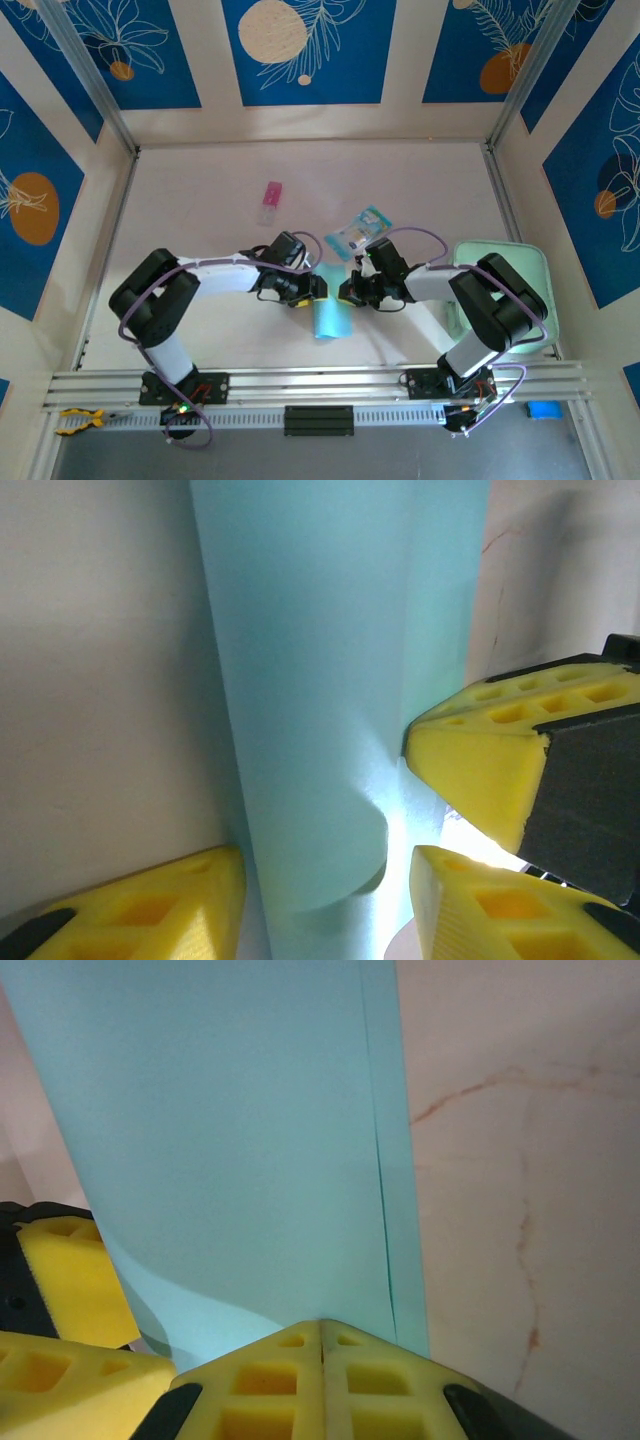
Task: Fold a paper plane with a square sheet of paper (pick it up from the middle)
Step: Fold the square sheet of paper in half at the bottom-center of the table.
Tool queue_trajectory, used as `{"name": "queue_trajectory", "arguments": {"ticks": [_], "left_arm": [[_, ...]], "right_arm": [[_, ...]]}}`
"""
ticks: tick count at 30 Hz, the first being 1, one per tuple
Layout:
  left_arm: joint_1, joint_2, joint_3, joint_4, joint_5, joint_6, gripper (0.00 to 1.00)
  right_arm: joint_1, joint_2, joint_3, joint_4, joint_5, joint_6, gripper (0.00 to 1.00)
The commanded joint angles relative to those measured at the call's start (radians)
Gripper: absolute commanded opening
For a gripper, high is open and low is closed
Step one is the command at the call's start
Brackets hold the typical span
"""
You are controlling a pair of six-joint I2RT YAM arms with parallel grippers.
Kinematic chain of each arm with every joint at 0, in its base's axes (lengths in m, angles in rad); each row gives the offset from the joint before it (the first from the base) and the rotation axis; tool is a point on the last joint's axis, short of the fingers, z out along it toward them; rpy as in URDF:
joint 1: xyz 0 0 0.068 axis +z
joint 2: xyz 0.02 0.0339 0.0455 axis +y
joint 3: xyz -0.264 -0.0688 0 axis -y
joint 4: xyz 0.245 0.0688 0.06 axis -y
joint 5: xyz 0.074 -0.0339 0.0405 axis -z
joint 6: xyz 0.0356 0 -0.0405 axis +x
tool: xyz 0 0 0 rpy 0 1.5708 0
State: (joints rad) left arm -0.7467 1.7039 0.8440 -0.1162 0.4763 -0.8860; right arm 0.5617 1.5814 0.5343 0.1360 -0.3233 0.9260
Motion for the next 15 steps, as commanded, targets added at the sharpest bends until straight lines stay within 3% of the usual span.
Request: {"name": "queue_trajectory", "arguments": {"ticks": [1,8,12,15], "left_arm": [[0.004,0.025,-0.014,0.012,0.016,-0.009,0.45],[0.002,0.053,0.015,-0.098,-0.069,0.046,0.42],[0.002,0.077,0.034,-0.136,-0.082,0.055,0.42],[0.002,0.080,0.041,-0.152,-0.090,0.061,0.42]], "right_arm": [[0.006,0.013,-0.043,-0.063,0.020,0.043,0.04],[0.002,-0.036,-0.007,-0.035,-0.013,0.090,0.11],[-0.012,-0.124,0.042,-0.120,0.029,0.109,0.22],[-0.024,-0.230,0.059,-0.257,0.110,0.088,0.25]]}}
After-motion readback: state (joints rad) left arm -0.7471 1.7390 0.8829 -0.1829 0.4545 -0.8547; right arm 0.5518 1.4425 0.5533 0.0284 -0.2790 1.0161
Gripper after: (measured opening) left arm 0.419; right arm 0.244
